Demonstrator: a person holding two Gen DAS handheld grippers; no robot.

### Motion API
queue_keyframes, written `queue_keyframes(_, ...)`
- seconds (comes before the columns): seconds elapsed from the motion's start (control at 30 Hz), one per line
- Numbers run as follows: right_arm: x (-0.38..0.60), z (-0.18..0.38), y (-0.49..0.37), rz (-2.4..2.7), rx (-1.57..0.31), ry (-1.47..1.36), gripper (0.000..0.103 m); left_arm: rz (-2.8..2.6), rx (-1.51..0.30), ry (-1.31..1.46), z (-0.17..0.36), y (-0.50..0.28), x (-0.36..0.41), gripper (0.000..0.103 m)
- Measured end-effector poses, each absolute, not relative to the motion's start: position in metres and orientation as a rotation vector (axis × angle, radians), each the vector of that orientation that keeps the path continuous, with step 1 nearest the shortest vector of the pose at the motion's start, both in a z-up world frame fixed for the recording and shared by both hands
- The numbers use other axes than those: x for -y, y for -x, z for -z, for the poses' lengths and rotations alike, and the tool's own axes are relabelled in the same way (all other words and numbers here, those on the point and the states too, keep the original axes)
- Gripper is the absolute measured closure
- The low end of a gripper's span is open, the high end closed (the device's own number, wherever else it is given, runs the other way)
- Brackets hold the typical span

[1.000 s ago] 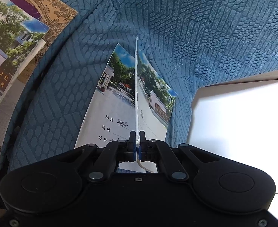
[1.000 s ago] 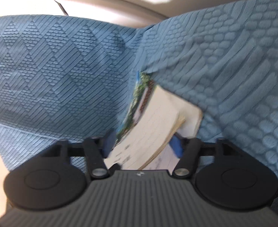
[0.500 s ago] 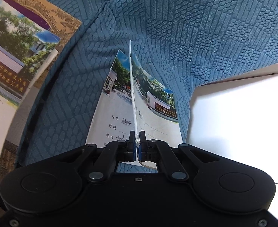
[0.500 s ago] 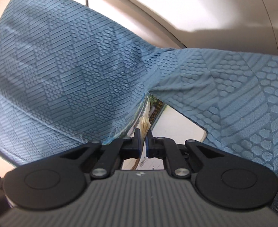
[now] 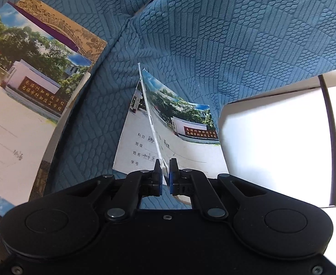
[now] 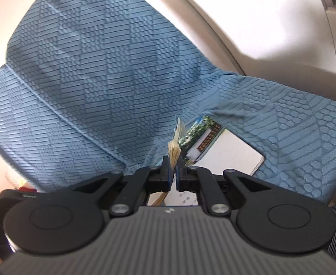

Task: Organize objects
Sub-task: 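Lift the gripped postcards off the seat with both tools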

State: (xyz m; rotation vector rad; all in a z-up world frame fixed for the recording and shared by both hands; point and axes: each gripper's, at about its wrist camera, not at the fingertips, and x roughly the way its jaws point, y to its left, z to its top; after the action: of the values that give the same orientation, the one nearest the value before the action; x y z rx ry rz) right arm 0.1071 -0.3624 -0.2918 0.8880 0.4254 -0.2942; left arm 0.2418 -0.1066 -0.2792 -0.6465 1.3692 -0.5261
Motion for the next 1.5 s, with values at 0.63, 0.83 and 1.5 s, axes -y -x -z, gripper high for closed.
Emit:
queue_keyframes(0.63, 0.329, 0.207, -0.089, 0.240, -0.359, -0.860, 0.097, 0.604, -1.280, 0.655, 0.182, -0.219, 0.062, 0.097)
queue_keyframes(0.83, 0.313, 0.187, -0.089, 0.215, -0.345, -0.850, 0.097, 0.619, -1.249, 0.655, 0.162, -0.220, 0.042, 0.096)
queue_keyframes(1.5, 0.243, 0.187, -0.121, 0.126, -0.423, -0.798, 0.096, 0.618, -1.219, 0.655, 0.183, -0.243, -0.048, 0.094)
